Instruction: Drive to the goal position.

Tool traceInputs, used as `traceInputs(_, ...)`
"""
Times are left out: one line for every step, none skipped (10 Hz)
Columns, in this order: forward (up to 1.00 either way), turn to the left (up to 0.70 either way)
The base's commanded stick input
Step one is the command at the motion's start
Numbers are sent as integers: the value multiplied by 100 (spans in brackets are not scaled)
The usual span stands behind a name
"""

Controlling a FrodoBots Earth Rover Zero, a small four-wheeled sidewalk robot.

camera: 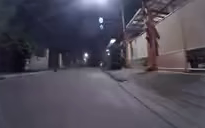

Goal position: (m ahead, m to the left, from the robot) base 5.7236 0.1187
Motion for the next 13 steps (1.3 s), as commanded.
traceInputs(70,0)
traceInputs(70,0)
traceInputs(70,0)
traceInputs(70,0)
traceInputs(70,0)
traceInputs(70,0)
traceInputs(70,0)
traceInputs(70,0)
traceInputs(70,-4)
traceInputs(70,-8)
traceInputs(70,-22)
traceInputs(70,-35)
traceInputs(70,-35)
